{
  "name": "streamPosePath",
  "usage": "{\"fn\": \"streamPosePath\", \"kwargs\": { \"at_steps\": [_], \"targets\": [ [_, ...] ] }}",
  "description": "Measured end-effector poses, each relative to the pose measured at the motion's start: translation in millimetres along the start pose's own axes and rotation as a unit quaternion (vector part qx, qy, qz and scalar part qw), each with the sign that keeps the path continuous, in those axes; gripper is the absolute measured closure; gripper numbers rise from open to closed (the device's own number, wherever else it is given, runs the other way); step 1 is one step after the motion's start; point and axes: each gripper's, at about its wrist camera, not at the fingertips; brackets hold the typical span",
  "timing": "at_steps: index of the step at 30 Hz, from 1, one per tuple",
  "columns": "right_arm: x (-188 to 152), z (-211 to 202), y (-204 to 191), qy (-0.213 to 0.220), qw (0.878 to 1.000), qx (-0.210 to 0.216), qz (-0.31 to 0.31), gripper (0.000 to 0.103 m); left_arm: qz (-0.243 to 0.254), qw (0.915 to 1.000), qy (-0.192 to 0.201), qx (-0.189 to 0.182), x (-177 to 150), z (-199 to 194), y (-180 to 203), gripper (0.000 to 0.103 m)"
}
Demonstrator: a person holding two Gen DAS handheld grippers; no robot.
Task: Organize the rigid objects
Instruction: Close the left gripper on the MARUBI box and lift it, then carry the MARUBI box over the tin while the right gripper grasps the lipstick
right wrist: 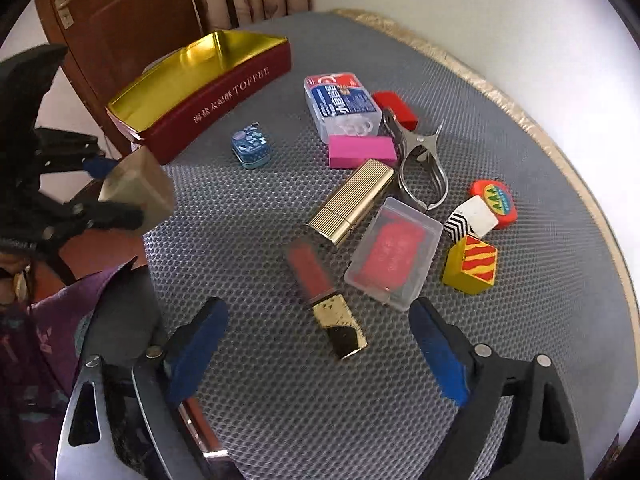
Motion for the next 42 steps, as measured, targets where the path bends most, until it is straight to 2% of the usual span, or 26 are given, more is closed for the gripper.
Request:
{"fn": "streamPosePath", "kwargs": {
  "at_steps": [2,6,8,10,13,15,17,19,24,28,31,36,38,42],
  "targets": [
    [2.8,7.0,2.5,-0.017,1.0,0.023,0.003,0.02,-0.001,1.0,-0.004,-0.002,-0.2,2.3,-0.1,0.059],
    [2.1,16.6,-1.7,-0.042,0.998,0.035,-0.017,0.028,-0.006,0.9999,-0.013,-0.009,-0.3,5.9,-1.2,0.059],
    [4.3,24.3,-5.7,-0.059,0.997,0.05,-0.025,0.043,-0.007,0.9998,-0.015,-0.009,0.3,7.4,-1.5,0.058],
    [4.8,32.2,-10.9,-0.078,0.995,0.052,-0.037,0.047,-0.006,0.9998,-0.017,-0.009,0.0,8.7,-1.6,0.058],
    [2.1,36.9,-14.8,-0.099,0.993,0.043,-0.044,0.06,-0.009,0.9998,-0.016,-0.008,1.4,10.2,-1.9,0.058],
    [5.0,38.2,-14.9,-0.1,0.993,0.042,-0.037,0.064,-0.01,0.9997,-0.017,-0.012,1.7,9.6,-2.6,0.058],
    [7.3,38.6,-12.9,-0.106,0.993,0.038,-0.024,0.082,-0.011,0.9998,-0.016,-0.01,1.7,9.5,-3.5,0.058],
    [8.7,41.2,-13.4,-0.115,0.993,0.035,-0.004,0.082,-0.012,0.9998,-0.012,-0.008,2.1,9.1,-3.6,0.058],
    [4.5,33.8,-17.1,-0.124,0.991,-0.003,0.044,0.084,-0.008,0.9999,0.003,-0.011,3.1,2.0,-1.4,0.058],
    [-2.3,18.9,-14.0,-0.106,0.988,0.036,0.105,0.084,0.003,0.9997,0.017,-0.019,4.1,-9.2,3.5,0.058],
    [-12.7,8.0,-11.4,-0.084,0.98,0.073,0.165,0.084,0.007,0.999,0.039,-0.021,8.7,-27.1,7.0,0.058],
    [-26.3,-6.3,-16.8,-0.055,0.968,0.111,0.217,0.084,-0.018,0.9979,0.061,-0.011,23.6,-62.1,-9.6,0.058],
    [-32.8,-13.0,-20.9,-0.046,0.964,0.124,0.232,0.084,-0.025,0.9976,0.064,0.005,30.4,-75.0,-21.9,0.058],
    [-39.3,-19.5,-16.8,-0.026,0.952,0.15,0.264,0.084,-0.025,0.9941,0.073,0.077,51.6,-97.5,-63.1,0.058]
  ]
}}
Point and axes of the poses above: each gripper's, at about its wrist camera, not at the fingertips, and z roughly the way its jaws point, y to its right, x to its top, and after that the axes turned 12 degrees about -x, right-handed
